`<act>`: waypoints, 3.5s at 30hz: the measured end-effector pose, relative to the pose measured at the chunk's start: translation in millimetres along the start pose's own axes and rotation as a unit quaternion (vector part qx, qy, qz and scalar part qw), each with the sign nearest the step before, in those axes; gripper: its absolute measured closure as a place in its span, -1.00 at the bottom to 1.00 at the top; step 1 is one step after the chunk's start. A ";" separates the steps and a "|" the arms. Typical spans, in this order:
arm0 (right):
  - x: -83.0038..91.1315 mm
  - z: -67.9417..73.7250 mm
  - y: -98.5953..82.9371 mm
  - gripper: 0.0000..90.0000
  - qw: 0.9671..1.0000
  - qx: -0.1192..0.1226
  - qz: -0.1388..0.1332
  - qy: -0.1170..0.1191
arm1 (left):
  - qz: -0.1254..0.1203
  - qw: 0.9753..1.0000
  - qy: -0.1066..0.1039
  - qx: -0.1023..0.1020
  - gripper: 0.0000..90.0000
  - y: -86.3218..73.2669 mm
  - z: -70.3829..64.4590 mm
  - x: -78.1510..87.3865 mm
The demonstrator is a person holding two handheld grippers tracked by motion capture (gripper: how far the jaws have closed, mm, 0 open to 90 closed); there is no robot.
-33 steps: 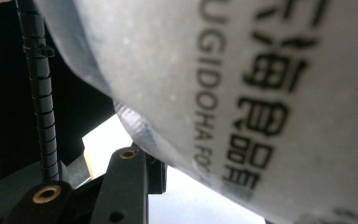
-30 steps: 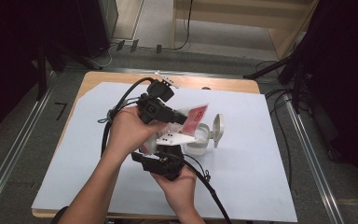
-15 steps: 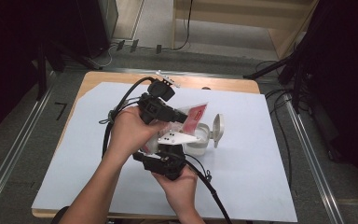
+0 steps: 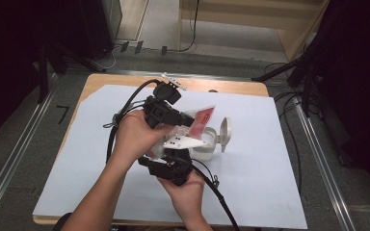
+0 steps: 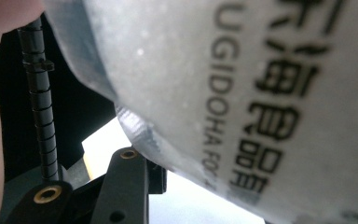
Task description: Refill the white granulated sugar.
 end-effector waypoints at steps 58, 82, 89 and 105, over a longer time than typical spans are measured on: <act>-1.9 0.4 1.5 0.42 1.000 0.011 -0.008 -0.010 | -0.021 1.000 0.004 -0.004 0.84 0.3 -2.5 0.7; -2.5 1.0 -0.2 0.43 1.000 0.018 -0.007 -0.017 | -0.019 1.000 0.002 -0.008 0.83 0.6 -5.3 -0.8; -2.5 1.2 -0.6 0.43 1.000 0.018 -0.007 -0.018 | -0.017 1.000 0.003 -0.009 0.83 0.4 -5.5 -0.9; -2.5 1.3 -0.8 0.43 1.000 0.019 -0.005 -0.017 | -0.017 1.000 0.001 -0.006 0.83 0.4 -5.1 -1.2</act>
Point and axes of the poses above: each handheld gripper's, and its own axes: x roughly backward along the jaws, y roughly out of its top, z roughly to its left, the point moved 2 cm from there along -x, roughly forward along the jaws, and after that the axes turned 12 degrees about z, right-handed, at the moved point
